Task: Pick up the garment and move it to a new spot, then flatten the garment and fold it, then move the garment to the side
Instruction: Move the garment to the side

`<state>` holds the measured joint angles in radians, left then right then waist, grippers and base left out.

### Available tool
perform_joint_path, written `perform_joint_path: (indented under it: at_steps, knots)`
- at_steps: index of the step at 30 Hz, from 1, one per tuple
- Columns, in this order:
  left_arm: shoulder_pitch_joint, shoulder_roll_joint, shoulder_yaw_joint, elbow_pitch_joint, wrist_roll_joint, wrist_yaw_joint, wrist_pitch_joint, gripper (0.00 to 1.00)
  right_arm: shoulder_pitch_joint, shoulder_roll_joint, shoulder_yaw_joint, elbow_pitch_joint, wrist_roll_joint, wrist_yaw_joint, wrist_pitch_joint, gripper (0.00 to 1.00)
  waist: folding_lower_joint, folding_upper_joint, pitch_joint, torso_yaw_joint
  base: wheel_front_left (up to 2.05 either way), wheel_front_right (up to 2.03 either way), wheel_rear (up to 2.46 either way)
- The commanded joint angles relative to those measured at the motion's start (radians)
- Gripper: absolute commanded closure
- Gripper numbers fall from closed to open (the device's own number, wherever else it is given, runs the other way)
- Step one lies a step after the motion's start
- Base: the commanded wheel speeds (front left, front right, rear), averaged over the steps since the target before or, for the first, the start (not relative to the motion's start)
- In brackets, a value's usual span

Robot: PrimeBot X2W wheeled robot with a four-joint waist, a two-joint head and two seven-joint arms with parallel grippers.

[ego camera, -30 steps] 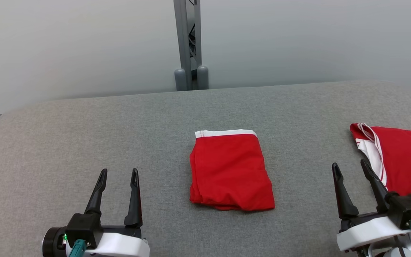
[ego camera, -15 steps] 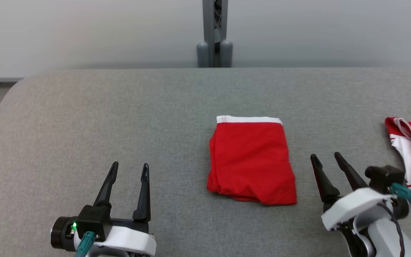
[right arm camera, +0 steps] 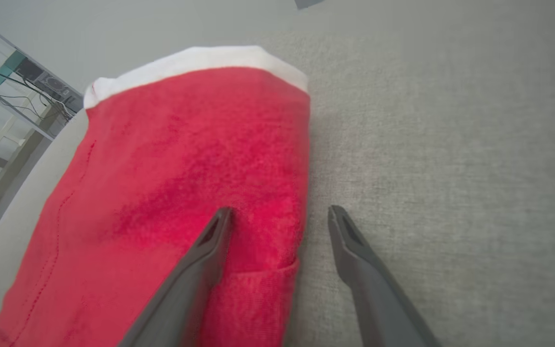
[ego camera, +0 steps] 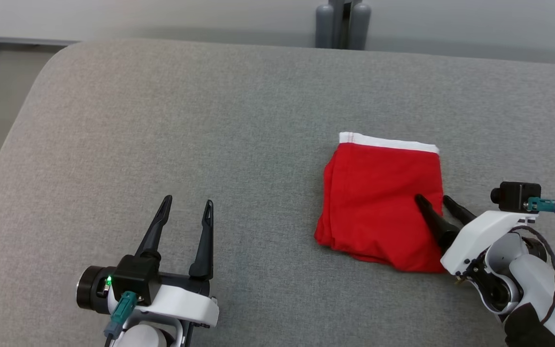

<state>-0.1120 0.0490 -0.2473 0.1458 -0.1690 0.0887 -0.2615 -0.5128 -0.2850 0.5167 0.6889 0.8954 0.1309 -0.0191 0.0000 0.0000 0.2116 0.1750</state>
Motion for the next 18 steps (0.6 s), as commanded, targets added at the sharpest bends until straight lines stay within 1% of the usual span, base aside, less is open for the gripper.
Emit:
perform_joint_path:
  at_steps: [1, 3, 4, 12, 13, 14, 15, 16, 18]
  knots:
    - [-0.018, 0.004, -0.003, -0.002, -0.005, 0.002, -0.002, 0.00, -0.017, -0.013, 0.008, 0.014, 0.022, 0.000, 0.010, 0.00, 0.0000, 0.0000, 0.016, 0.016, 0.00, 0.00, 0.00]
    - [-0.024, 0.004, -0.003, -0.003, -0.007, 0.006, -0.002, 0.00, -0.026, -0.004, 0.032, 0.024, 0.071, 0.000, 0.035, 0.00, 0.0000, 0.0000, 0.023, 0.022, 0.00, 0.00, 0.00]
    - [-0.023, 0.004, -0.003, -0.003, -0.006, 0.007, -0.002, 0.00, -0.032, -0.004, 0.054, 0.024, 0.116, 0.000, 0.050, 0.00, 0.0000, 0.0000, 0.027, 0.026, 0.00, 0.00, 0.00]
    - [-0.032, 0.004, 0.002, -0.001, -0.004, 0.007, -0.002, 0.00, -0.066, -0.024, 0.172, -0.004, 0.216, 0.000, 0.054, 0.00, 0.0000, 0.0000, 0.040, 0.029, 0.00, 0.00, 0.00]
    - [-0.034, 0.004, 0.001, -0.001, -0.004, 0.008, -0.002, 0.00, -0.072, -0.028, 0.185, -0.007, 0.221, 0.000, 0.048, 0.25, 0.0000, 0.0000, 0.041, 0.028, 0.00, 0.00, 0.00]
    - [-0.036, 0.004, -0.001, 0.000, -0.004, 0.008, -0.002, 0.00, -0.077, -0.032, 0.200, -0.011, 0.229, 0.000, 0.042, 0.55, 0.0000, 0.0000, 0.042, 0.028, 0.00, 0.00, 0.00]
    - [-0.038, 0.004, -0.004, 0.000, -0.005, 0.008, -0.002, 0.00, -0.083, -0.037, 0.216, -0.017, 0.233, 0.000, 0.034, 0.82, 0.0000, 0.0000, 0.042, 0.027, 0.00, 0.00, 0.00]
    - [-0.040, 0.004, -0.006, 0.000, -0.006, 0.009, -0.002, 0.00, -0.089, -0.043, 0.230, -0.019, 0.238, 0.000, 0.026, 1.00, 0.0000, 0.0000, 0.043, 0.027, 0.00, 0.00, 0.00]
    - [-0.043, 0.004, -0.010, 0.000, -0.008, 0.009, -0.002, 0.00, -0.098, -0.053, 0.255, -0.023, 0.249, 0.000, 0.007, 1.00, 0.0000, 0.0000, 0.044, 0.026, 0.00, 0.00, 0.00]
